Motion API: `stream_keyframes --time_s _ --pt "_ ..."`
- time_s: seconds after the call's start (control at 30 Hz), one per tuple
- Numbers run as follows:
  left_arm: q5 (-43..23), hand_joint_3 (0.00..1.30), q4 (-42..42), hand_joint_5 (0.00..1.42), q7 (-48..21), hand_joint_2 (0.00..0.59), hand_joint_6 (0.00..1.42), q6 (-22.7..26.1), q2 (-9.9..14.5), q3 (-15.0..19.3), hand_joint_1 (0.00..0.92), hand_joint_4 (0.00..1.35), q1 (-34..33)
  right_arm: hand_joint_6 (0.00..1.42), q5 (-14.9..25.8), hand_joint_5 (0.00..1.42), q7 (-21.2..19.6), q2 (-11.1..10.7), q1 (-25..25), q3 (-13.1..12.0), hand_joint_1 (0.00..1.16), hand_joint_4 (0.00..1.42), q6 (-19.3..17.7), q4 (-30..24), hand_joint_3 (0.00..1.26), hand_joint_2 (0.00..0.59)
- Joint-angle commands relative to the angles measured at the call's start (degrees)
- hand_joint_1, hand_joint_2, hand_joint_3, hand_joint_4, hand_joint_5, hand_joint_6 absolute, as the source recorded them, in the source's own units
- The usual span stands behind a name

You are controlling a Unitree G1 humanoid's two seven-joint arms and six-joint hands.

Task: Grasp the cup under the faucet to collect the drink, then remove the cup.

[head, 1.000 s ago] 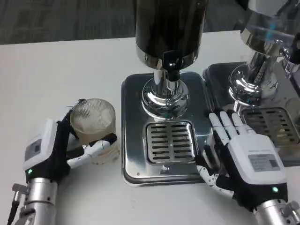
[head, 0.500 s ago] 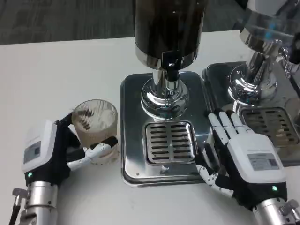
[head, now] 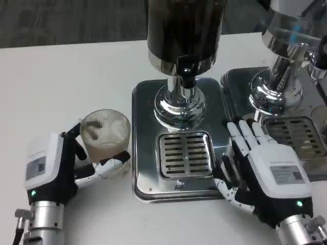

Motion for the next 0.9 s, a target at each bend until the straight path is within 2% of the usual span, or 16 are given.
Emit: stream_keyframes --time_s 0.03,0.3,0.47,0.9 --pt "1.53 0.52 -3.16 0.92 3.62 0.102 1.11 -0.99 1.35 -0.52 0.481 0.67 -0.32 0.15 0.25 0.00 0.10 -0.26 -0.44 -0.29 0.44 0.00 -0.35 0.16 0.03 0.438" --pt "4.12 0.52 -6.88 0.92 5.18 0.112 1.11 -1.24 2.15 -1.19 0.493 0.67 -0.51 0.15 -0.51 0.00 -0.14 0.44 -0.43 0.09 0.44 0.00 0.44 0.02 0.03 0.443" --pt "5.15 0.52 -7.99 0.90 5.42 0.109 1.11 -1.08 1.95 -1.53 0.461 0.67 -0.70 0.15 -1.37 0.00 -0.17 0.27 -0.09 0.14 0.45 0.00 0.97 -0.51 0.03 0.439" --pt "5.78 0.52 -6.53 0.90 3.73 0.108 1.11 -1.31 -1.17 -3.16 0.433 0.67 -2.77 0.15 -2.28 0.00 -0.84 1.14 0.26 0.00 0.46 0.00 3.10 -1.17 0.03 0.440"
